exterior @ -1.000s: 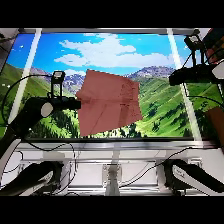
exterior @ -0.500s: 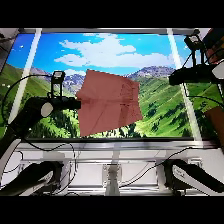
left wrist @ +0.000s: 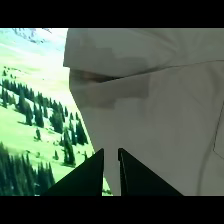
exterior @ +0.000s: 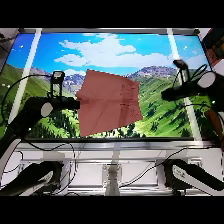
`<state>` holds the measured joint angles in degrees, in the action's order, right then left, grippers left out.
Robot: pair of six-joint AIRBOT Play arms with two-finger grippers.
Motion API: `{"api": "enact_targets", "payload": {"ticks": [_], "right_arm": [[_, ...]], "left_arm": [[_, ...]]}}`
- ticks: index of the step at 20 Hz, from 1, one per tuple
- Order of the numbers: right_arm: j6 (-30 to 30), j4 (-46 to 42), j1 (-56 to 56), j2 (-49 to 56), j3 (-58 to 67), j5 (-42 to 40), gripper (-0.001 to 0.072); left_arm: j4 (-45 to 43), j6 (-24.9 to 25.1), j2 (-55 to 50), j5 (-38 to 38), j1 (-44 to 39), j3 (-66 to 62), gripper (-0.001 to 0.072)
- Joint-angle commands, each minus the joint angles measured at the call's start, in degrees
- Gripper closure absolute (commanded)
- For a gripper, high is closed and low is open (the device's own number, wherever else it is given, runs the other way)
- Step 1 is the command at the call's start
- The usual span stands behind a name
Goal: Fold the clothes and pants, and hang the long-sleeved shirts on hangers.
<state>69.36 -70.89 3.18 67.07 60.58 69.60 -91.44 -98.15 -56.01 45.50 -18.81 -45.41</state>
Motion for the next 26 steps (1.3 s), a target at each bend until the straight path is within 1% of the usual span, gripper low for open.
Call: {"api": "enact_targets", "payload": {"ticks": [1,2,3,4,5,7,9,10,12,15,16,18,20,22,24,25,26], "right_arm": [[1.1,4.7,0.0,0.1,-7.5,-3.0,0.0636],[3.4,5.1,0.0,0.1,-9.0,-5.0,0.0415],[5.7,5.1,0.0,0.1,-10.2,-6.7,0.0332],[6.1,5.2,0.0,0.1,-11.2,-7.5,0.0332],[6.1,5.9,0.0,0.3,-12.1,-7.7,0.0332],[6.0,8.1,0.0,2.2,-12.9,-7.7,0.0331],[5.1,11.5,0.0,5.9,-13.0,-7.7,0.0326],[4.9,13.0,0.0,8.0,-13.0,-7.6,0.0287],[4.3,16.8,0.0,12.2,-13.0,-7.4,0.0272],[1.3,24.1,0.0,17.9,-12.9,-7.5,0.0271],[1.2,25.9,0.0,19.4,-12.9,-7.5,0.0270],[1.2,27.5,0.0,21.9,-12.9,-7.0,0.0266],[0.0,29.4,0.0,22.8,-13.0,-6.3,0.0266],[0.0,30.7,0.0,22.7,-12.9,-6.3,0.0268],[0.0,30.6,0.0,22.7,-13.0,-5.7,0.0276],[0.0,30.6,0.0,22.7,-13.0,-4.9,0.0297],[0.0,30.6,0.0,22.7,-13.0,-4.2,0.0351]], "left_arm": [[-1.4,0.0,0.0,1.6,0.5,0.0,0.0542],[-1.4,0.0,0.0,3.7,0.5,0.0,0.0393],[-1.4,-0.1,0.0,5.9,0.5,0.0,0.0175],[-1.4,-1.0,0.0,8.3,0.5,0.1,0.0102],[-1.0,-1.1,0.0,9.8,0.7,0.4,0.0103],[0.0,-1.1,0.0,10.0,0.7,1.8,0.0104],[3.2,-1.7,0.0,9.6,0.7,3.2,0.0104],[5.0,-1.7,0.0,9.6,0.7,3.6,0.0104],[7.0,-1.7,0.0,10.1,0.7,3.8,0.0104],[12.6,1.7,0.0,11.1,0.7,3.8,0.0104],[13.8,3.2,0.0,11.1,0.7,3.8,0.0105],[13.6,4.8,0.0,11.8,1.4,3.8,0.0105],[13.6,5.3,0.0,15.9,4.5,3.8,0.0106],[13.6,8.3,0.0,22.8,9.5,3.8,0.0110],[13.7,11.0,0.0,27.0,15.2,4.0,0.0110],[14.2,11.9,0.0,27.3,17.7,4.5,0.0110],[15.7,13.0,0.0,27.1,20.1,5.6,0.0110]]}}
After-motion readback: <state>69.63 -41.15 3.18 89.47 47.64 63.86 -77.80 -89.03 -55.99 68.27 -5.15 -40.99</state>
